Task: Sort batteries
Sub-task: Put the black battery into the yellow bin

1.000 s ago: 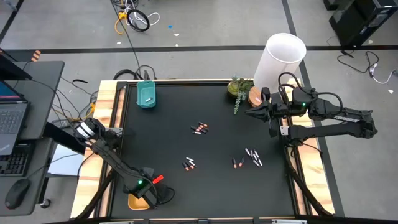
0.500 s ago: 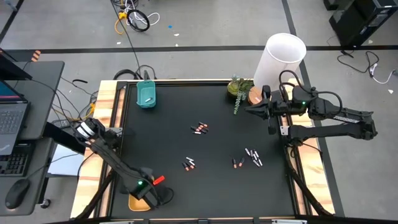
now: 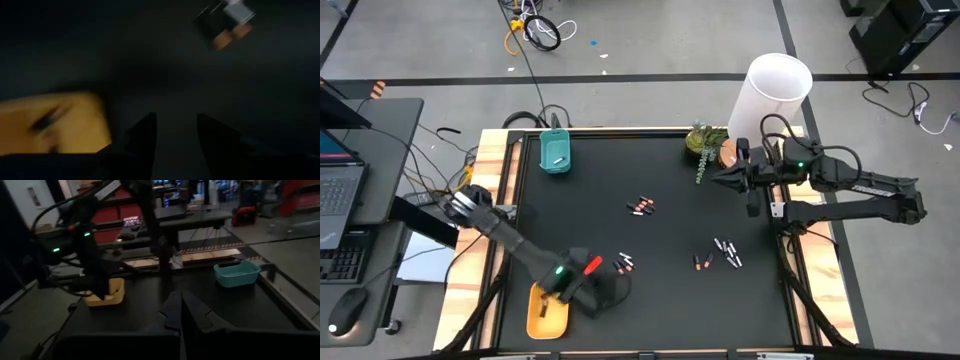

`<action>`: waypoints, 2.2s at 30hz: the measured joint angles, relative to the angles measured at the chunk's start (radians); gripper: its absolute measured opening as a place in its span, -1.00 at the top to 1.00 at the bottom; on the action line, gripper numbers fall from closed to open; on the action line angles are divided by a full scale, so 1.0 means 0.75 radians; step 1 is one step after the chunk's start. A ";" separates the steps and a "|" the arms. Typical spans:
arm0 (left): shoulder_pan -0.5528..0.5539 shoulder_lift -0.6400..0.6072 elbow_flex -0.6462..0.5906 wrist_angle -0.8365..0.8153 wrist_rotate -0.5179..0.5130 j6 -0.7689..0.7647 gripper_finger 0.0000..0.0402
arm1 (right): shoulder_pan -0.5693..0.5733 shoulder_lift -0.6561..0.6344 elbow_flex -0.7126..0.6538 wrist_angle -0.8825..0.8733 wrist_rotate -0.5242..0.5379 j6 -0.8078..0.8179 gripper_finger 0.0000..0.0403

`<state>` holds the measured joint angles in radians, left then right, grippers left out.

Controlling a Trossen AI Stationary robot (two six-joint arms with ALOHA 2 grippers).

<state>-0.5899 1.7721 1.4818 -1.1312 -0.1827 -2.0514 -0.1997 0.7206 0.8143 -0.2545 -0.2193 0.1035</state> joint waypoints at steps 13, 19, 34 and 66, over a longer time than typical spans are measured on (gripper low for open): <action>0.491 0.015 0.002 0.329 -0.218 0.800 0.22 | 0.021 0.043 -0.001 0.009 -0.144 0.080 1.00; 0.701 0.034 0.002 0.418 -0.119 1.339 0.22 | 0.051 0.043 -0.001 0.008 -0.144 0.101 1.00; 1.077 0.050 0.001 0.289 0.382 2.699 0.22 | -0.044 0.043 -0.001 -0.100 0.143 0.281 1.00; 1.214 0.267 -0.114 0.574 0.520 3.325 0.22 | -0.135 0.074 -0.001 -0.103 0.436 0.452 1.00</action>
<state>0.3202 1.9724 1.3960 -0.7010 0.2071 0.4421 -0.3008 0.7765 0.8139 -0.3316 0.1074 0.4427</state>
